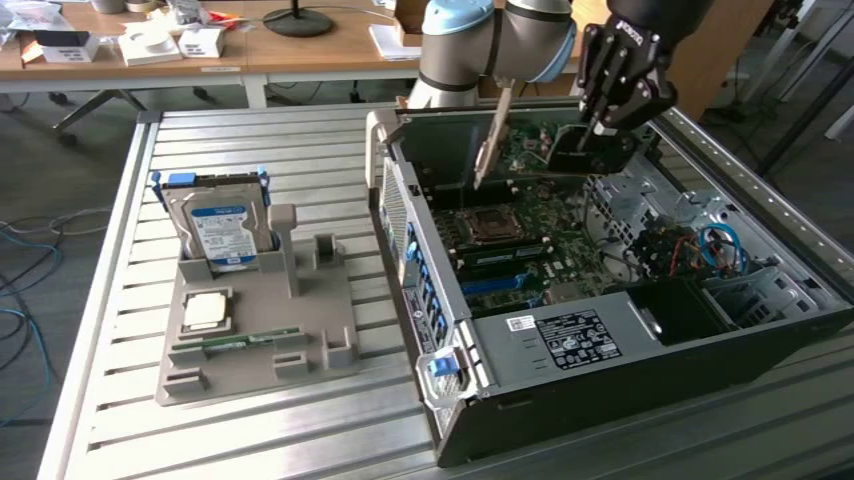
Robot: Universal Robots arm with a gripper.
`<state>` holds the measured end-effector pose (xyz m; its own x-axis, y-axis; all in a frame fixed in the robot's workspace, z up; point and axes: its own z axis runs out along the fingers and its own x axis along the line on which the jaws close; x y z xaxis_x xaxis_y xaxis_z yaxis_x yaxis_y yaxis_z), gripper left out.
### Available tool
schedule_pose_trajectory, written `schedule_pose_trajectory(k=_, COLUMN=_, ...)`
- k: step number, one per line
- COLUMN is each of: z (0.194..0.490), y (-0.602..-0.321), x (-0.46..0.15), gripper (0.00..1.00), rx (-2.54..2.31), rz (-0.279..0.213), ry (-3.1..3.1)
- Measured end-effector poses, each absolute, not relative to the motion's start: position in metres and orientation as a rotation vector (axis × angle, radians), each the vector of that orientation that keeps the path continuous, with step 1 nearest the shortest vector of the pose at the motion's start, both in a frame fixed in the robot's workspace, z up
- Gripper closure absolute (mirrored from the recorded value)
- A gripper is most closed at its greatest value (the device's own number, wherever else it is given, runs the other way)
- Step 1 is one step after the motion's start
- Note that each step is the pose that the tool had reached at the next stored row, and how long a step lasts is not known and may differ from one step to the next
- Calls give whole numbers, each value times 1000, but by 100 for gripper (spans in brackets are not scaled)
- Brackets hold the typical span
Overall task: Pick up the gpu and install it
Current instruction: 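Insert the gpu into the slot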
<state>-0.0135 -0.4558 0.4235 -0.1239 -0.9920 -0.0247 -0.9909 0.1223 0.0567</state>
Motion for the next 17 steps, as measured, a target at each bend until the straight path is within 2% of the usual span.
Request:
schedule_pose_trajectory(k=7, z=423, y=-456, x=-14, gripper=74, rx=2148, rz=-90, ry=-2262)
schedule_pose_trajectory(k=17, z=418, y=-456, x=-16, gripper=74, rx=2198, rz=-53, ry=-2249)
